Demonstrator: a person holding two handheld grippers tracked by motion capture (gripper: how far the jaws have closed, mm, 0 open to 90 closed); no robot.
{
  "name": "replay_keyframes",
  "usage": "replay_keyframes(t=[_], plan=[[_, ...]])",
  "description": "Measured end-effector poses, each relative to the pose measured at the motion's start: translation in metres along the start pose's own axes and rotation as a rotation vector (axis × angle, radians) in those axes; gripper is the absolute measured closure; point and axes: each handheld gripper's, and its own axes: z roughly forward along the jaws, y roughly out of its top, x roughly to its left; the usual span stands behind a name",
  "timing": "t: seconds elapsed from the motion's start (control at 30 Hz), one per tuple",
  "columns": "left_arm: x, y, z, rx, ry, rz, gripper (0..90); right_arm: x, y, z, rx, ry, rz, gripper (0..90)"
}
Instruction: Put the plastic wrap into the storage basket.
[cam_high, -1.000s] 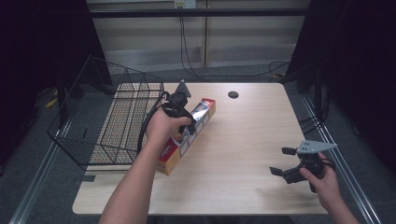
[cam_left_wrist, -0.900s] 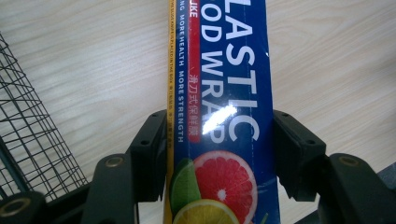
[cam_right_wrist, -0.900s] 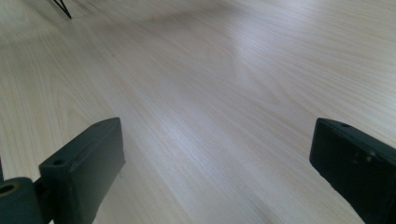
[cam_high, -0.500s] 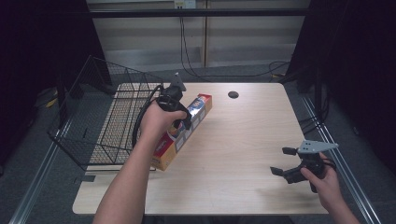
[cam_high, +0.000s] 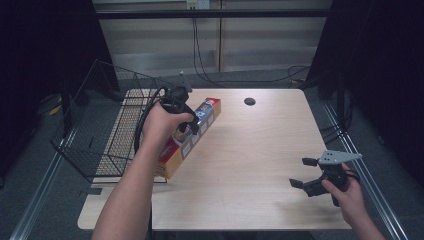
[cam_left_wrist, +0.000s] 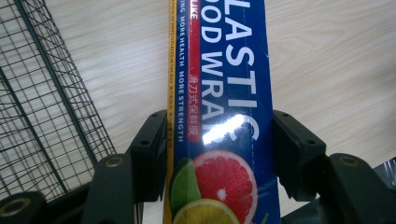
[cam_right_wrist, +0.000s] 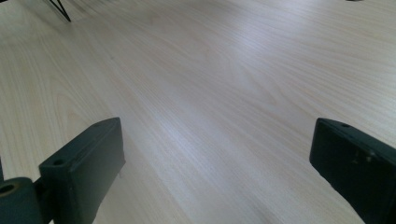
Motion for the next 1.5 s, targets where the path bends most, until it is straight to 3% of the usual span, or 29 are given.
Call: replay_keyframes(t=[0.17,0.6,1.5], plan=[[0.001,0.001,-0.008,-0.007,0.004,0.0,43.3,0.0,0.0,0.0,-0.004,-0.005,0.002,3.0],[0.007,0.0,-0.023,-0.032,-0.002,-0.045,43.4,0.0,0.0,-0.001,-0.009,-0.008,0.006,2.9],[0.029,-0.007,-0.063,-0.056,0.048,-0.081,43.4,0.001,0.001,0.003,-0.007,0.0,0.005,2.9]])
